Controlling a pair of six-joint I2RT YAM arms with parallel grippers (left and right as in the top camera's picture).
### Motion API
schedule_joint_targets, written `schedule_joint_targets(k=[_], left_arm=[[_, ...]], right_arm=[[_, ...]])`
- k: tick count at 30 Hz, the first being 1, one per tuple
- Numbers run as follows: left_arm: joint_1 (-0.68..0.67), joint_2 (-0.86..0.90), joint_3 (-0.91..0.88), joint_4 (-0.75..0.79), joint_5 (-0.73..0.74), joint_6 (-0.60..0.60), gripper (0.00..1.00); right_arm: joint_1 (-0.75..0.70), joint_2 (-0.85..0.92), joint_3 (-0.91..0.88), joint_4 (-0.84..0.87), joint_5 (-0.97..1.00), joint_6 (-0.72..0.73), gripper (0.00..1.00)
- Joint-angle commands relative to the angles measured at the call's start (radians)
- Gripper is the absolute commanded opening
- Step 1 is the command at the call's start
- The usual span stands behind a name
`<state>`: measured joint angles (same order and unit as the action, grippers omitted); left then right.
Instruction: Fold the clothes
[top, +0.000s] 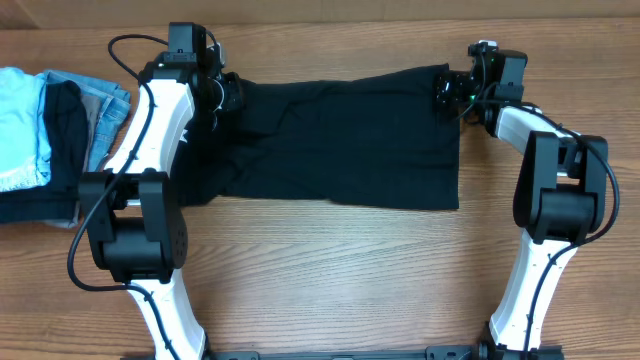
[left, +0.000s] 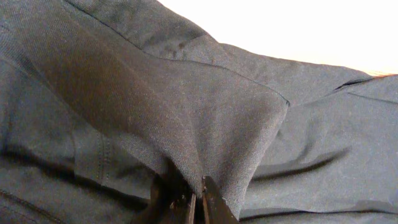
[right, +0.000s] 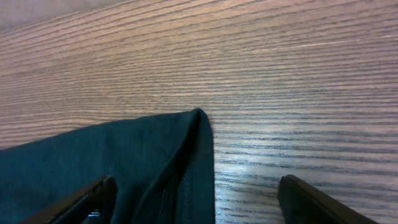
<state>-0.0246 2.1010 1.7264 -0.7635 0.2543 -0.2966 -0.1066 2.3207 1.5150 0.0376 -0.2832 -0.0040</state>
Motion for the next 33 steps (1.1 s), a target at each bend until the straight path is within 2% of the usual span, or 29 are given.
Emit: schedule_joint_targets(k=[1, 3, 7, 8, 10, 12, 13, 14, 15, 20, 24, 28, 33], left_arm=[[0.002, -0.023, 0.019, 0.0, 0.009, -0.018, 0.04], [0.001, -0.023, 0.019, 0.0, 0.009, -0.018, 0.04], [-0.003, -0.023, 0.019, 0.0, 0.009, -0.018, 0.04], [-0.003, -0.023, 0.019, 0.0, 0.009, -0.018, 0.04], [-0.003, -0.023, 0.019, 0.0, 0.009, -0.018, 0.04], [-0.003, -0.023, 0.019, 0.001, 0.009, -0.018, 0.04], [-0.003, -0.023, 0.019, 0.0, 0.009, -0.018, 0.04], [-0.003, -0.023, 0.019, 0.001, 0.009, -0.018, 0.04], [-0.003, -0.023, 0.019, 0.001, 0.008, -0.018, 0.04], [-0.002, -0.023, 0.019, 0.003, 0.005, -0.018, 0.04], [-0.002, -0.037, 0.024, 0.007, 0.024, -0.018, 0.04], [0.008, -0.084, 0.025, 0.005, 0.107, -0.018, 0.04], [0.014, -0.195, 0.025, -0.109, 0.132, -0.018, 0.04]], right_arm=[[0.03, 0.029, 0.03, 0.013, 0.002, -0.005, 0.87], [0.051, 0.042, 0.031, 0.019, 0.025, -0.009, 0.86], [0.08, 0.058, 0.031, 0.018, 0.096, -0.008, 0.74], [0.08, 0.058, 0.031, 0.018, 0.107, -0.007, 0.69], [0.08, 0.058, 0.031, 0.014, 0.111, -0.007, 0.56], [0.08, 0.058, 0.031, 0.009, 0.13, 0.001, 0.36], [0.08, 0.058, 0.031, 0.009, 0.15, 0.002, 0.2], [0.08, 0.058, 0.031, 0.009, 0.153, 0.004, 0.1], [0.079, 0.058, 0.032, -0.002, 0.153, 0.004, 0.04], [0.071, 0.052, 0.146, -0.194, 0.153, 0.004, 0.04], [0.049, 0.041, 0.444, -0.608, 0.152, 0.004, 0.04], [0.047, 0.041, 0.658, -0.883, 0.152, 0.004, 0.04], [0.047, 0.041, 0.755, -1.19, 0.152, 0.004, 0.04]])
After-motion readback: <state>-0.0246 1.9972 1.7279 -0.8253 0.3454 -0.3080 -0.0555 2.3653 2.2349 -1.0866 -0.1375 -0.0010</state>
